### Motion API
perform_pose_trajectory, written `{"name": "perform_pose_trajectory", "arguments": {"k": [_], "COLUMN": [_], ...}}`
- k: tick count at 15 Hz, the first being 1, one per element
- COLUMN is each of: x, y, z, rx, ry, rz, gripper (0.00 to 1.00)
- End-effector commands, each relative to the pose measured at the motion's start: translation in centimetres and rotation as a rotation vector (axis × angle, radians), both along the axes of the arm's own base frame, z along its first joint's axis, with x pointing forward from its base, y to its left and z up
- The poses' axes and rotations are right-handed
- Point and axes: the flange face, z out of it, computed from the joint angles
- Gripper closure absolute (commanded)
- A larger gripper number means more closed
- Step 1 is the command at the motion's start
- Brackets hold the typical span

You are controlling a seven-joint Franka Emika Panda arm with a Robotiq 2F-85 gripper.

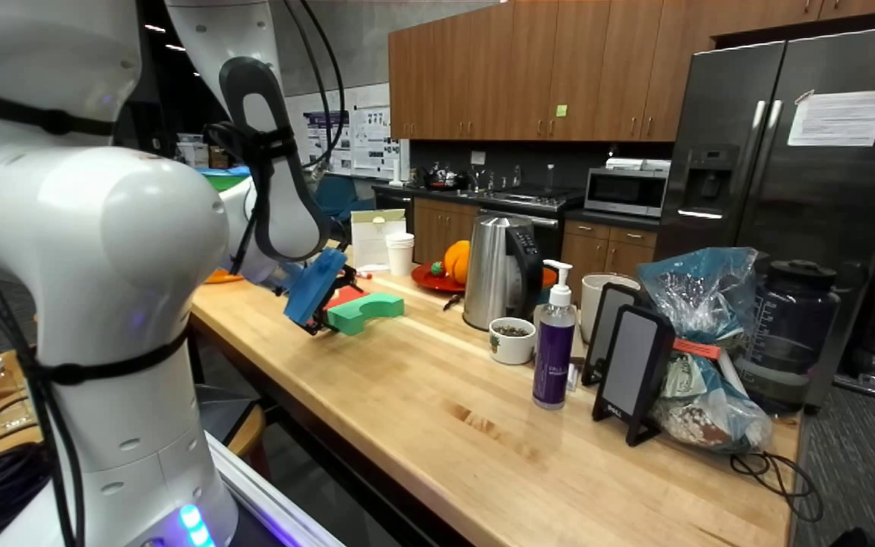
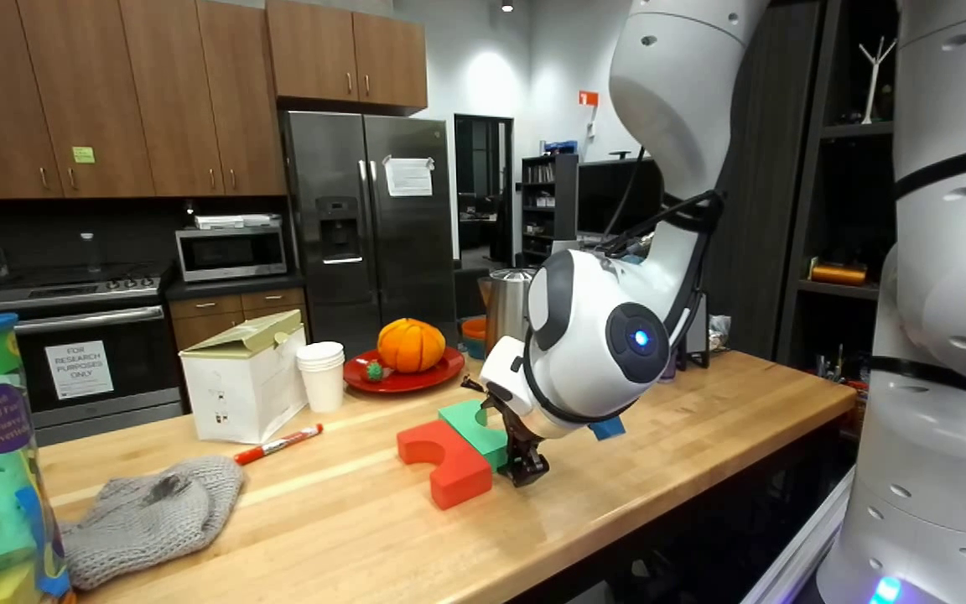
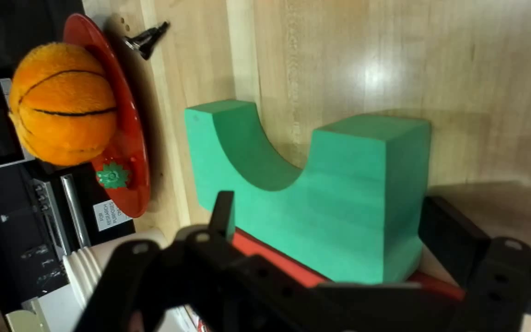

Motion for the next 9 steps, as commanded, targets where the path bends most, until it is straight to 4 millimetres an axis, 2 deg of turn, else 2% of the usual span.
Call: {"name": "perform_pose_trajectory", "arguments": {"k": [1, 9], "x": [0.8, 2.0], "y": [-0.2, 0.0], "z": [-0.8, -1.1], "rx": [-0.03, -0.059], "ry": [-0.06, -0.126], "rz": [-0.004, -0.022], "gripper": [0.0, 0.0]}}
